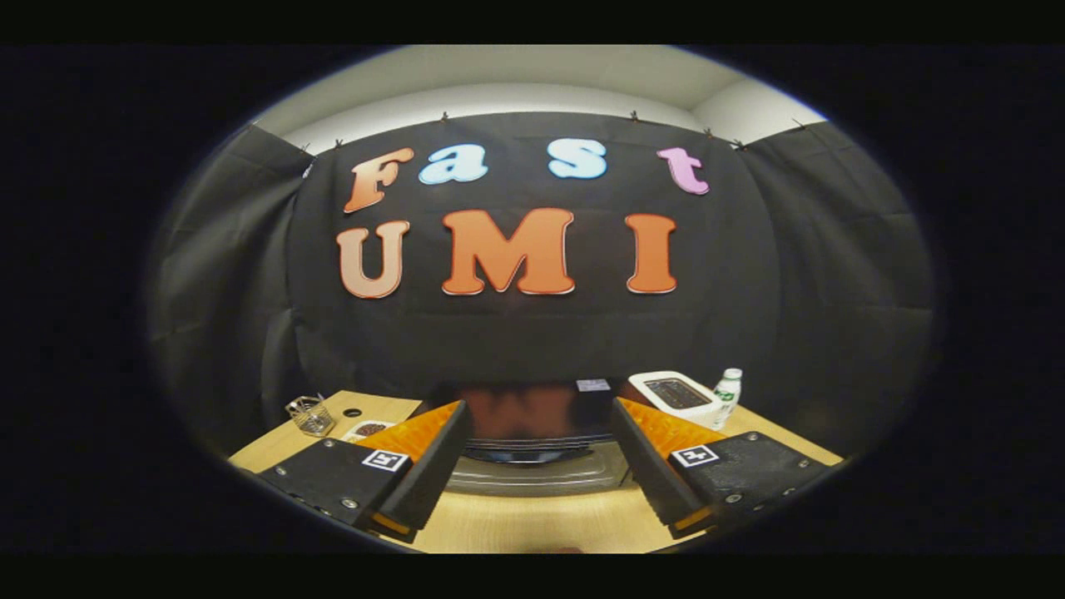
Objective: Open the toaster oven, put the food inside, and close the toaster oven door.
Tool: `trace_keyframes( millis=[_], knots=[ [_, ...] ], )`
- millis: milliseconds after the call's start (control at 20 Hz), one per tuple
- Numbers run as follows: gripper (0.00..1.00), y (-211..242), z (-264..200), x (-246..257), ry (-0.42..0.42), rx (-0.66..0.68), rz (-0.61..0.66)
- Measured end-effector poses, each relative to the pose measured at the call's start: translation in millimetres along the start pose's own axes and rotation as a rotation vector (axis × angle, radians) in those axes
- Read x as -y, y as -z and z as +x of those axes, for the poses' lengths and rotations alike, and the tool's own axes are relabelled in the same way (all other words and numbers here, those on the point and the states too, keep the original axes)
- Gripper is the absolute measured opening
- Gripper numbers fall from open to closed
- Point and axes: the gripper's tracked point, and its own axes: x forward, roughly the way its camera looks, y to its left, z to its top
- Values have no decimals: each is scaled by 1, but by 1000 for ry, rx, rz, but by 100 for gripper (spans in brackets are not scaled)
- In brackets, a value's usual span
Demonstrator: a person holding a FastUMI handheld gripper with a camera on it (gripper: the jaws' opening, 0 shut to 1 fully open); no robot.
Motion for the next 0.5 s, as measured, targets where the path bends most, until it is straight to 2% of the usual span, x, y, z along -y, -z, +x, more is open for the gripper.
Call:
trace_keyframes(
  millis=[200,500],
  knots=[
    [99,36,39,-10,-8,-81,-48],
    [99,78,70,-12,-5,-194,-2]
  ],
)
